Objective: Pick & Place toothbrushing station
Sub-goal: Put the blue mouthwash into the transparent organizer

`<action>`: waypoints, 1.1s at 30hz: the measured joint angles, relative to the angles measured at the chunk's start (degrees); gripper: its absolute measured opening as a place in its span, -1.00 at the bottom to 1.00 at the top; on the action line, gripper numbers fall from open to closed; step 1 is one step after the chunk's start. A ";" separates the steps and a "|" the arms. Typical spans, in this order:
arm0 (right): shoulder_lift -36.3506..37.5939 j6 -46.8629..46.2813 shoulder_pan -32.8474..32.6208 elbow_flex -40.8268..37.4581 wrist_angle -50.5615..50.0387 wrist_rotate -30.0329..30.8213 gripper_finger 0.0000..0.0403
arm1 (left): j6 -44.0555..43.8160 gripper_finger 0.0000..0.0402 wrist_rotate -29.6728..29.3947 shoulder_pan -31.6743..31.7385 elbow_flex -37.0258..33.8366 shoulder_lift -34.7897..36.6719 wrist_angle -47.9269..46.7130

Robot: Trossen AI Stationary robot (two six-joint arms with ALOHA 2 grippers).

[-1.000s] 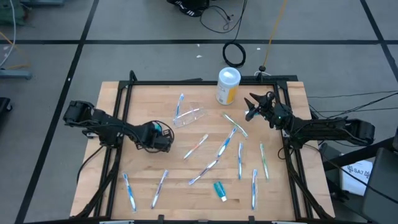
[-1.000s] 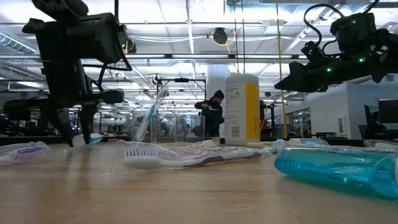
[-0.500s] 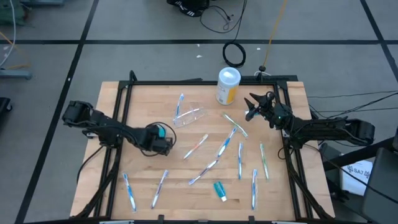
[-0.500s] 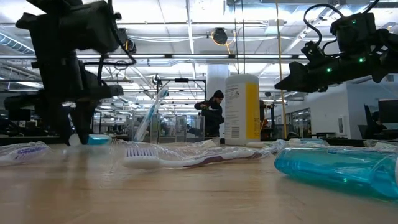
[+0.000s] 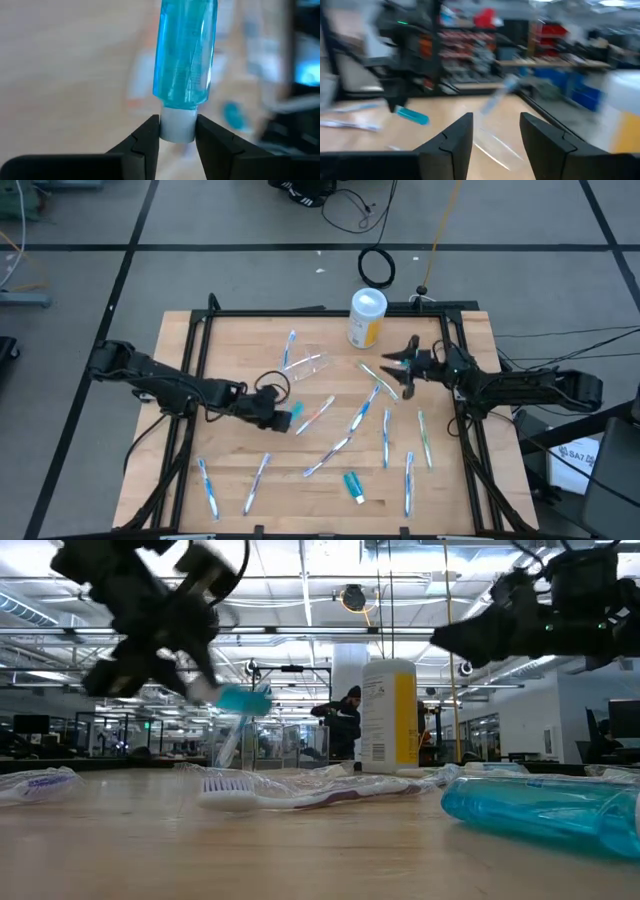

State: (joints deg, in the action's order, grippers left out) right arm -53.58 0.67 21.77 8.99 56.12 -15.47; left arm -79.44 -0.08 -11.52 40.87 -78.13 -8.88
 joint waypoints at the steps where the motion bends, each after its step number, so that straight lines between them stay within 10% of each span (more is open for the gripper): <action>1: -0.02 0.07 -1.52 0.00 1.23 -1.07 -0.26 | 0.82 -0.42 0.87 0.10 0.03 -0.47 2.49; 14: -9.25 10.75 -22.36 7.62 3.20 3.49 -0.27 | 9.18 -0.42 4.92 0.65 -0.10 -1.39 26.13; 33: -35.58 13.99 -27.50 24.21 3.39 9.15 -0.26 | 13.71 -0.41 9.32 -4.10 -0.08 -1.41 32.84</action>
State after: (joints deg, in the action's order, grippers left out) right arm -89.17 14.66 -5.74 33.20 59.51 -6.32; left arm -65.73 9.24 -15.62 40.80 -79.55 23.96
